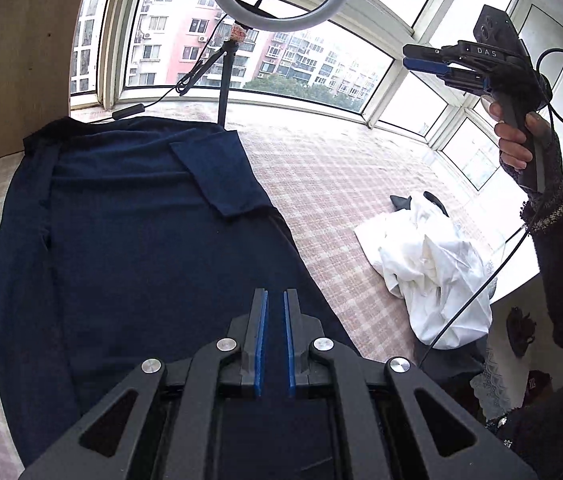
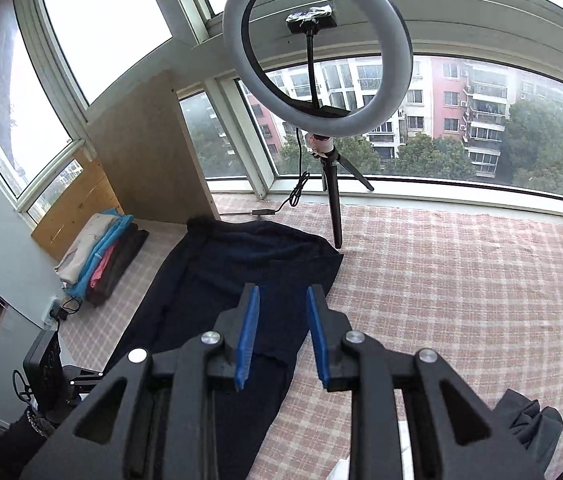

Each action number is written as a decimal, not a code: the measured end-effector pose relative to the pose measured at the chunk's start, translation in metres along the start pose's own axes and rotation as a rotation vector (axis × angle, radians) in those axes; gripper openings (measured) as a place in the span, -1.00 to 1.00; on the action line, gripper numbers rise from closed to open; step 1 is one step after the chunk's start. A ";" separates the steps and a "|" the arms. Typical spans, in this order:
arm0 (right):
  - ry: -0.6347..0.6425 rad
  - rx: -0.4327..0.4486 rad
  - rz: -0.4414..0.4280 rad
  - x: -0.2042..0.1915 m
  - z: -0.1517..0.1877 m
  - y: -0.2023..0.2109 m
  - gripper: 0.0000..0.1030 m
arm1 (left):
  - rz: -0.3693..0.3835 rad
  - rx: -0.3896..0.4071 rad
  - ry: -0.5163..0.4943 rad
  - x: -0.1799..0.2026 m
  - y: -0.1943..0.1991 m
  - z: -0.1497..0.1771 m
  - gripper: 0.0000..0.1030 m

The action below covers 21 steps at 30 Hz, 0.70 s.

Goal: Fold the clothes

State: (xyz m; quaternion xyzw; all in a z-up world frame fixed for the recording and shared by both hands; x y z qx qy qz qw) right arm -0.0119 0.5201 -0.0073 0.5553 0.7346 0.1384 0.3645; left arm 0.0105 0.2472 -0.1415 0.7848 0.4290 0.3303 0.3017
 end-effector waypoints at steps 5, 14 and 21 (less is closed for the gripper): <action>-0.056 0.084 -0.057 -0.030 0.041 0.069 -0.08 | 0.029 -0.014 -0.054 0.047 0.031 0.072 -0.75; -0.132 -0.022 -0.030 -0.035 0.140 0.074 -0.01 | -0.075 -0.101 -0.352 0.178 -0.033 0.197 -0.68; -0.153 -0.088 -0.019 -0.031 0.179 0.063 -0.01 | -0.279 -0.062 -0.538 0.201 -0.068 0.210 -0.51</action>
Point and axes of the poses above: each gripper's, at about its wrist camera, not at the fingertips, and y roughly against the way its jaws point, x to its right, z to its underside, the point moved 5 cm from there along -y, roughly the way its jaws point, and after that the axes turned 8 degrees about -z, right-handed, at the moved point
